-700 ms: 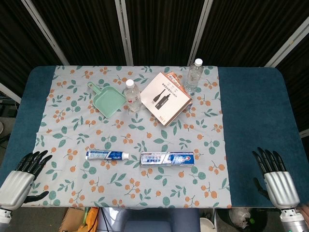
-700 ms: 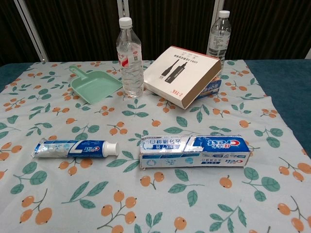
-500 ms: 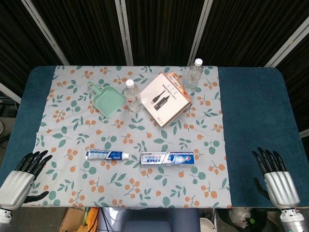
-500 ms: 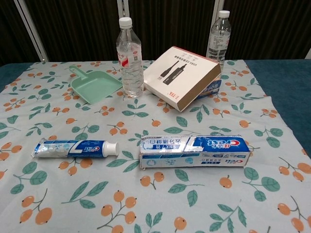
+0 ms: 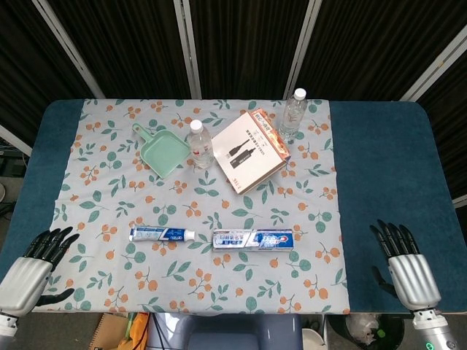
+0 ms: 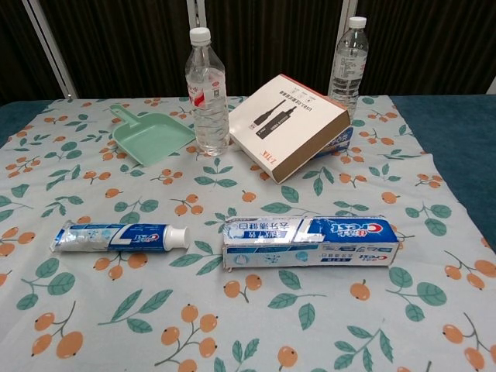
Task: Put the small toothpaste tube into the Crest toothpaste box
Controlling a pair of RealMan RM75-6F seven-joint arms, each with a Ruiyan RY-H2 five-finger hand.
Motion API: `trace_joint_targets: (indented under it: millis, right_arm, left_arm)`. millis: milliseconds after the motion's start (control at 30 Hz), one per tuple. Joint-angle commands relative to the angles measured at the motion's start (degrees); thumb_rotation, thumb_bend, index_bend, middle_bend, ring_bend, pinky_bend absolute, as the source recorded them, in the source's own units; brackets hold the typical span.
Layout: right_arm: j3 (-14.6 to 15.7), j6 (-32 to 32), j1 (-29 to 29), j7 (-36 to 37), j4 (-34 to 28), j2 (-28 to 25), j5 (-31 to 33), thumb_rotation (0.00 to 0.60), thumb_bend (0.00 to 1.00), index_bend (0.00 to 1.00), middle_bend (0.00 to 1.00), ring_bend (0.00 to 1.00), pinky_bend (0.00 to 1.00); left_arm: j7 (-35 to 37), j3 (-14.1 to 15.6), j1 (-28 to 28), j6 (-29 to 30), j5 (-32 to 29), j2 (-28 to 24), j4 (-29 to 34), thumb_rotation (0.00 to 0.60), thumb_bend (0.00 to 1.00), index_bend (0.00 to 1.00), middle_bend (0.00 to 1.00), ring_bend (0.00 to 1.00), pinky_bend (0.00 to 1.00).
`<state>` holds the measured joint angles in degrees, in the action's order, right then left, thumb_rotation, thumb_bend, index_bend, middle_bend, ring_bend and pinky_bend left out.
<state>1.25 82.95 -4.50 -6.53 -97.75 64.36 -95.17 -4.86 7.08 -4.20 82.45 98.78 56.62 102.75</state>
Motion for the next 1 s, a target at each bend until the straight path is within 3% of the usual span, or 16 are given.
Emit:
trace_joint_targets:
  millis: [33, 267, 467, 633, 1000]
  right_arm:
    - [-1.16, -6.41, -3.71, -2.35, -6.25, 0.17, 2.62, 0.6, 0.41, 0.0, 0.01, 0.0, 0.04]
    - [-3.5, -17.22, -10.25, -12.26, -14.53, 5.19, 9.04, 0.6, 0.41, 0.0, 0.01, 0.0, 0.04]
    - [-5.42, -24.11, -15.99, -25.75, -15.17, 15.86, 18.56, 0.6, 0.41, 0.0, 0.01, 0.0, 0.04]
    - [-7.06, -26.21, -20.71, -34.53, -10.69, 26.05, 27.74, 0.6, 0.41, 0.0, 0.04, 0.0, 0.04]
    - [-10.09, -24.22, -25.11, -39.16, -5.68, 33.79, 33.98, 0.6, 0.41, 0.0, 0.04, 0.0, 0.04]
  left_arm:
    - [0.15, 0.0, -0.06, -0.06, 0.02, -0.03, 0.08, 0.6, 0.0, 0.0, 0.0, 0.0, 0.0]
    - [0.34, 0.07, -0.35, -0.52, 0.16, -0.19, 0.2, 0.6, 0.0, 0.0, 0.0, 0.0, 0.0]
    - [1.12, 0.14, -0.61, -1.04, -0.14, -0.73, 0.4, 0.6, 0.0, 0.0, 0.0, 0.0, 0.0]
    - [1.97, 0.24, -0.95, -1.76, -0.51, -1.3, 0.74, 0.6, 0.0, 0.0, 0.0, 0.0, 0.0]
    - [2.88, 0.49, -1.3, -2.25, -0.19, -1.76, 0.81, 0.6, 0.0, 0.0, 0.0, 0.0, 0.0]
